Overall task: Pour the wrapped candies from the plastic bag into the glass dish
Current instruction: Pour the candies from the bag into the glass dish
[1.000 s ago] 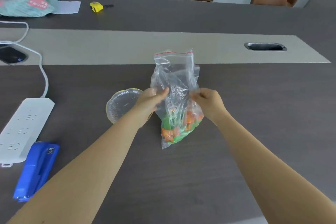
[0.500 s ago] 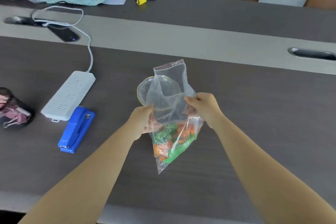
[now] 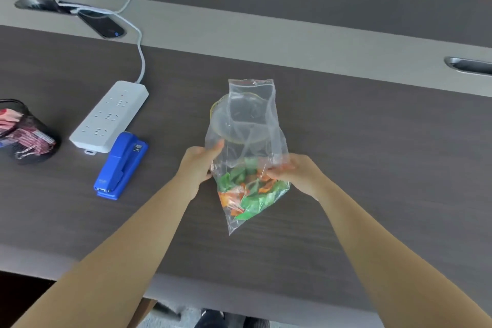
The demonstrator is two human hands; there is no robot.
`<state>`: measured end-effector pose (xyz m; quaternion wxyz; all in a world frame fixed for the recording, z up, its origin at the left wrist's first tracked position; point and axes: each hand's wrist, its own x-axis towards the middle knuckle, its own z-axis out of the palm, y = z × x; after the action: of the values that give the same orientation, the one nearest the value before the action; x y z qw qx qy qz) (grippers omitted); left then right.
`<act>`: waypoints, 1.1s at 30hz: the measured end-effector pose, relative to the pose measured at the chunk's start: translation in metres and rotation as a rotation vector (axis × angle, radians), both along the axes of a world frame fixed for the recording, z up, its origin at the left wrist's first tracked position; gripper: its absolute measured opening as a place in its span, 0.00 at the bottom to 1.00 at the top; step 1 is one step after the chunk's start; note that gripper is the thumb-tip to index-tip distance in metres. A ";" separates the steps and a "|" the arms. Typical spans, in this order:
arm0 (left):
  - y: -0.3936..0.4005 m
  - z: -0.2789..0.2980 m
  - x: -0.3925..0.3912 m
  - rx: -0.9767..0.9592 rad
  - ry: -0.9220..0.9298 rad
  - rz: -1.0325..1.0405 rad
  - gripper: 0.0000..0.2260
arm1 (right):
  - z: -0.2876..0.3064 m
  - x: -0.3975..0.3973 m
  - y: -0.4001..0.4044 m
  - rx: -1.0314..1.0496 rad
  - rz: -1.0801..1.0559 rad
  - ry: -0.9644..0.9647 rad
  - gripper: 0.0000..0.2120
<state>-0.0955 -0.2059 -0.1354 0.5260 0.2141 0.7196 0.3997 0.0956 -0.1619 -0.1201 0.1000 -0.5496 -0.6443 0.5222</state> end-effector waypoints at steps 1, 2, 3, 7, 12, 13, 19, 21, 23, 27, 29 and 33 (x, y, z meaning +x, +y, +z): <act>-0.008 -0.002 0.002 -0.023 -0.001 -0.043 0.16 | -0.003 -0.002 0.000 0.036 -0.016 -0.049 0.12; -0.015 -0.003 0.005 -0.052 -0.008 -0.089 0.17 | -0.005 -0.004 0.000 0.062 -0.031 -0.084 0.12; -0.022 -0.005 0.007 -0.084 -0.011 -0.141 0.17 | -0.005 -0.006 -0.001 0.084 -0.045 -0.092 0.12; -0.035 -0.011 0.017 -0.063 0.067 -0.300 0.08 | -0.010 -0.011 0.001 0.137 -0.075 -0.054 0.13; -0.025 -0.007 0.017 0.004 -0.034 -0.305 0.11 | -0.014 -0.012 0.006 0.144 -0.146 -0.057 0.19; -0.023 -0.005 0.016 -0.009 -0.111 -0.257 0.15 | -0.011 -0.012 0.006 0.118 -0.161 -0.049 0.19; -0.010 0.007 0.005 0.020 -0.356 -0.157 0.17 | -0.003 -0.008 0.015 -0.126 -0.213 0.067 0.33; -0.005 0.014 0.002 0.058 -0.403 -0.154 0.12 | -0.002 -0.006 0.019 -0.213 -0.213 0.160 0.35; 0.000 0.022 0.001 0.084 -0.442 -0.093 0.07 | 0.001 -0.006 0.020 -0.293 -0.217 0.252 0.35; 0.007 0.028 -0.001 0.061 -0.521 -0.026 0.04 | 0.012 -0.009 0.017 -0.430 -0.212 0.391 0.19; 0.008 0.029 -0.003 0.053 -0.586 -0.011 0.05 | 0.012 -0.006 0.018 -0.493 -0.188 0.487 0.11; 0.009 0.032 -0.008 0.072 -0.707 0.024 0.07 | 0.016 -0.003 0.020 -0.501 -0.177 0.582 0.08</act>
<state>-0.1035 -0.1966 -0.1032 0.7299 0.0721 0.4809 0.4804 0.0929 -0.1424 -0.1037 0.1860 -0.4394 -0.3918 0.7866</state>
